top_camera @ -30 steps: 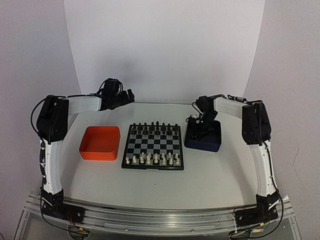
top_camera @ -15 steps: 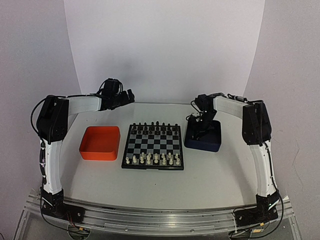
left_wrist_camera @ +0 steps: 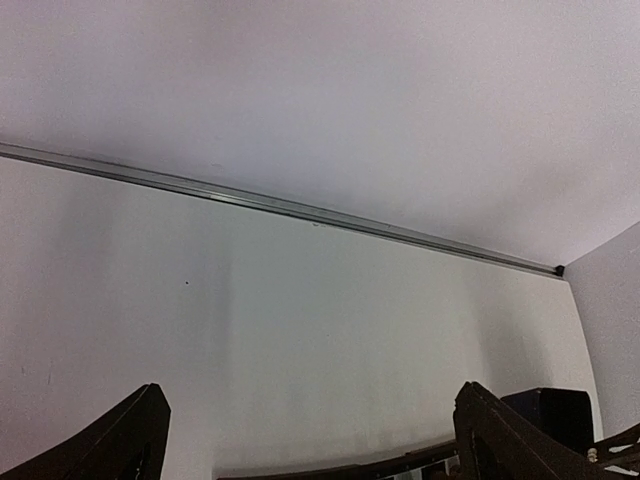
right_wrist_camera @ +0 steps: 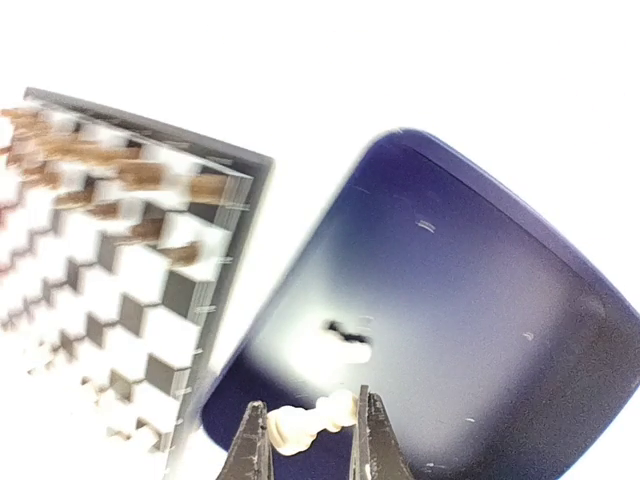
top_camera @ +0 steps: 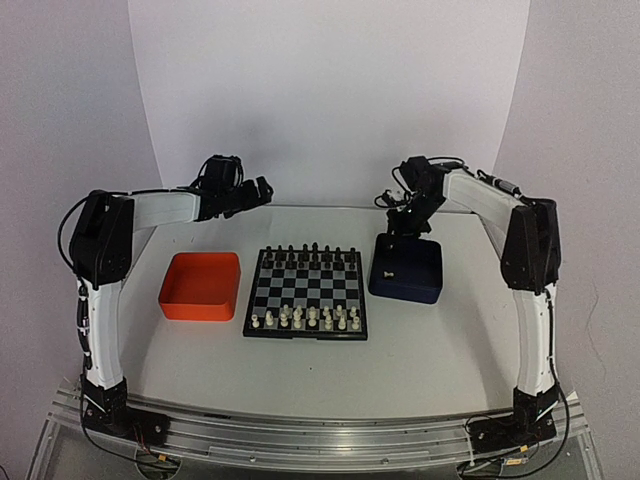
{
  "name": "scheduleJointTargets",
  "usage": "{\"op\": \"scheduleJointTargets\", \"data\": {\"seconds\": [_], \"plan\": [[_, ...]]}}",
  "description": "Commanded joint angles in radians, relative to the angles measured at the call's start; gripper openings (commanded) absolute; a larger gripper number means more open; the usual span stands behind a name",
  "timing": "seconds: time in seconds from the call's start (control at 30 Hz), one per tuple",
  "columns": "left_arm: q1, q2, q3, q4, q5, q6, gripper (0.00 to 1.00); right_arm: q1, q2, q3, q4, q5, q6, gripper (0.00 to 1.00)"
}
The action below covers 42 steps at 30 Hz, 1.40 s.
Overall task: Set up the chess pieces on the board
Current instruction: Pick up the chess piece from the storage box, then place the chess piece on the chessboard.
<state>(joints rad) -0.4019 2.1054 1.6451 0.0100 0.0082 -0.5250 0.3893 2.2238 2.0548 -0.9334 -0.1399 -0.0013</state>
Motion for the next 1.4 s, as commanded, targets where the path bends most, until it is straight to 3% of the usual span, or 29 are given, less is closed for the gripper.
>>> {"op": "scheduleJointTargets", "data": {"seconds": [0.0, 0.13, 0.27, 0.37, 0.47, 0.6, 0.9, 1.13, 1.37], "plan": [[0.008, -0.094, 0.040, 0.003, 0.259, -0.028, 1.00, 0.019, -0.182, -0.055, 0.090, -0.315, -0.256, 0.02], [0.008, -0.075, 0.101, -0.080, 0.647, -0.042, 0.97, 0.089, -0.286, -0.188, 0.216, -0.373, -0.499, 0.03], [0.002, -0.089, -0.059, 0.294, 1.122, -0.294, 0.95, 0.178, -0.395, -0.392, 0.343, -0.443, -0.816, 0.04], [-0.048, -0.080, -0.127, 0.442, 1.287, -0.445, 0.90, 0.196, -0.450, -0.483, 0.395, -0.556, -0.925, 0.04], [-0.122, -0.087, -0.146, 0.455, 1.361, -0.474, 0.84, 0.207, -0.457, -0.472, 0.399, -0.632, -0.905, 0.03], [-0.190, -0.123, -0.150, 0.266, 1.369, -0.323, 0.79, 0.222, -0.486, -0.491, 0.400, -0.683, -0.893, 0.05], [-0.264, -0.202, -0.214, 0.165, 1.361, -0.197, 0.60, 0.243, -0.498, -0.499, 0.400, -0.715, -0.904, 0.05], [-0.264, -0.199, -0.237, 0.225, 1.339, -0.247, 0.39, 0.255, -0.515, -0.522, 0.400, -0.708, -0.909, 0.05], [-0.264, -0.191, -0.256, 0.313, 1.339, -0.310, 0.31, 0.264, -0.507, -0.521, 0.400, -0.708, -0.910, 0.05]]}}
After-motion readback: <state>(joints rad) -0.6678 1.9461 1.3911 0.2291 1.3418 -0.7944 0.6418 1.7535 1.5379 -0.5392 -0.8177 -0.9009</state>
